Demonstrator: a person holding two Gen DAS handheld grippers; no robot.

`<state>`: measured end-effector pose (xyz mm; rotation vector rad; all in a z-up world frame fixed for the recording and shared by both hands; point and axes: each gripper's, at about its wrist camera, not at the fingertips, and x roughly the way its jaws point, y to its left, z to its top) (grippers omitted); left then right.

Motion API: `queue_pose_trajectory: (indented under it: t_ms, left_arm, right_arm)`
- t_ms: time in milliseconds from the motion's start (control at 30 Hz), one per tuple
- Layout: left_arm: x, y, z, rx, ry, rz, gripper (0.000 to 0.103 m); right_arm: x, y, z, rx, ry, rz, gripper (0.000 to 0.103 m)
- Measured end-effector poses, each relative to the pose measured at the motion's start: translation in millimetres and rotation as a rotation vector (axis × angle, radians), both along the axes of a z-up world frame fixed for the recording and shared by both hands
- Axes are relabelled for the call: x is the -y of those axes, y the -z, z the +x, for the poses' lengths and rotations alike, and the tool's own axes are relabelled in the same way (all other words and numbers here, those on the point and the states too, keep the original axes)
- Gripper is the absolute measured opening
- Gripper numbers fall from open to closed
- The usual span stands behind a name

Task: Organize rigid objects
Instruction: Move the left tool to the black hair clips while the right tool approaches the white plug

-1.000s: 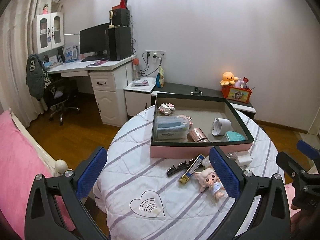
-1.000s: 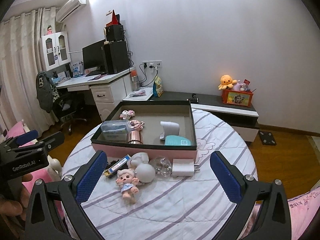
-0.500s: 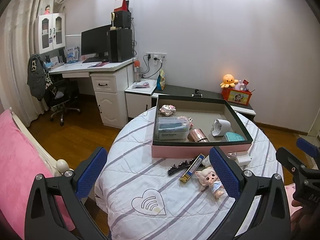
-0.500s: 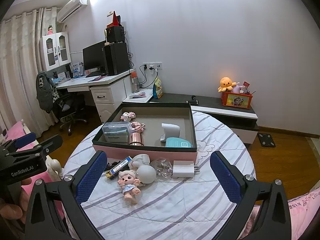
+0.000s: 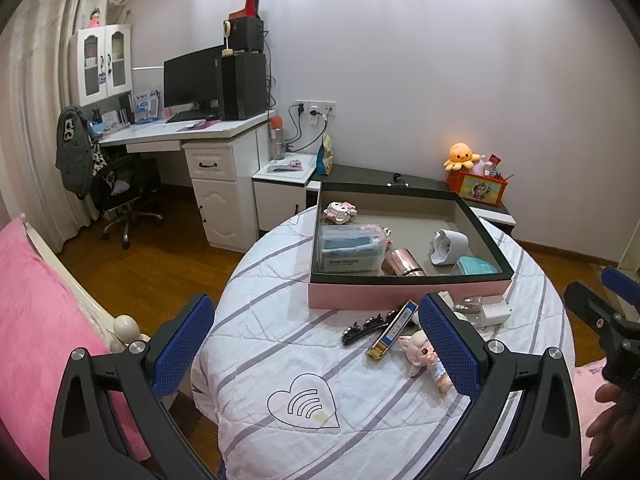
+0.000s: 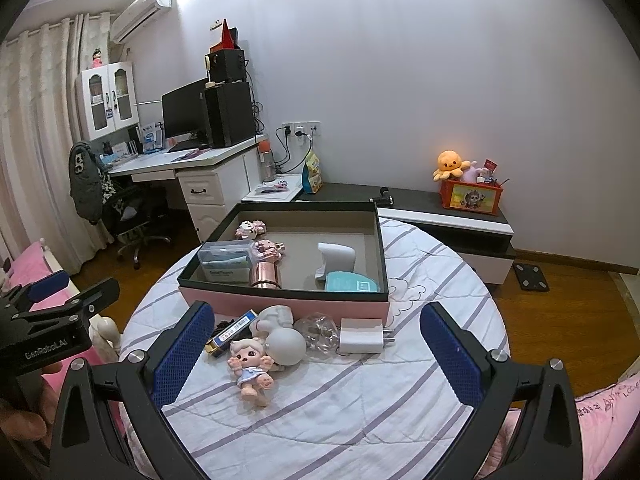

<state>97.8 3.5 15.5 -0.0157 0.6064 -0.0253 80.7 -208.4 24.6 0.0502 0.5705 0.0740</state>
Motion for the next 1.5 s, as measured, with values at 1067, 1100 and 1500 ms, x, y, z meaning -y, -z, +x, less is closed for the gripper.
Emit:
queue_pose_trajectory:
  t_ms: [1067, 1100, 1500]
  left_arm:
    - [28.1, 107.6, 79.4, -0.231, 0.066, 0.059, 0.094]
    - [25.0, 108.4, 82.1, -0.231, 0.054, 0.060, 0.094]
    - [27.6, 125.6, 107.8, -0.282, 0.117, 0.092, 0.081]
  right_arm:
    - [50.9, 104.3, 77.4, -0.310, 0.086, 0.008, 0.103]
    - [52.2, 106.1, 79.5, -0.315, 0.089, 0.007, 0.103]
    - [55.1, 126.2, 102.0, -0.360, 0.079, 0.018, 0.103]
